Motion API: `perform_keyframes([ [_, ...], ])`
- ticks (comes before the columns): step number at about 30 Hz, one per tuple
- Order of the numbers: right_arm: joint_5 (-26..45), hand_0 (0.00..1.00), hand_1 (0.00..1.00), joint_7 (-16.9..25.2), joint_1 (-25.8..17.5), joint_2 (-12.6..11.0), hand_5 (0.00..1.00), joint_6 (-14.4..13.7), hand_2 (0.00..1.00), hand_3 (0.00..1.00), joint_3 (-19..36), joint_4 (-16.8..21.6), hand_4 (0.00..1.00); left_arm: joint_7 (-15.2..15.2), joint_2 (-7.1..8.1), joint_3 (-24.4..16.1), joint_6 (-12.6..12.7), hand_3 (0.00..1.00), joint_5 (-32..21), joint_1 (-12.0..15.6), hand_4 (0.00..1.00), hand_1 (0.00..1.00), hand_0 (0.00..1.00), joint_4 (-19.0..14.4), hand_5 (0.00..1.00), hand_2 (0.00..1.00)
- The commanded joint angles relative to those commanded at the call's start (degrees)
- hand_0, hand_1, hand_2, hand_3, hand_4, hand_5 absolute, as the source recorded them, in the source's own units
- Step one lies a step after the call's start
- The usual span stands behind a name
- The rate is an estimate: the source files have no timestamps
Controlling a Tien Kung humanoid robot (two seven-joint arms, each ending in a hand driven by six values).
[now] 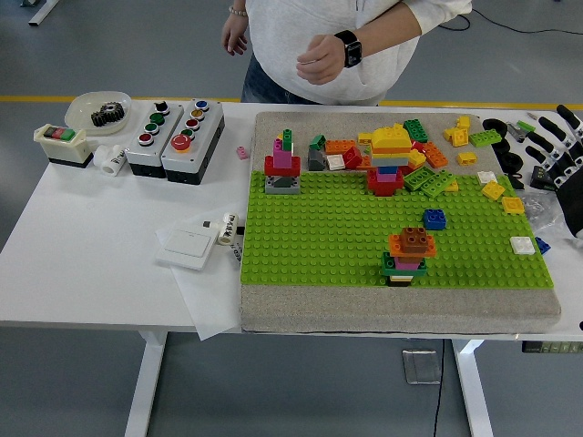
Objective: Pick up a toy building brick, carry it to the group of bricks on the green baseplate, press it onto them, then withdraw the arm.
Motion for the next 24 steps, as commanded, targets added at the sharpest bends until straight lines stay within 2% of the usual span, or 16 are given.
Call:
perform_keyframes([
  [24, 0.52, 0.922, 0.840, -0.87, -0.23, 0.18, 0.900, 0.56, 0.870, 0.915, 0.03, -0.37, 0.998, 0.06, 0.00, 0.05, -0.01, 0.653, -0.05, 0.21, 0.752, 0.625, 0.683, 0.03, 0.655, 0.746],
])
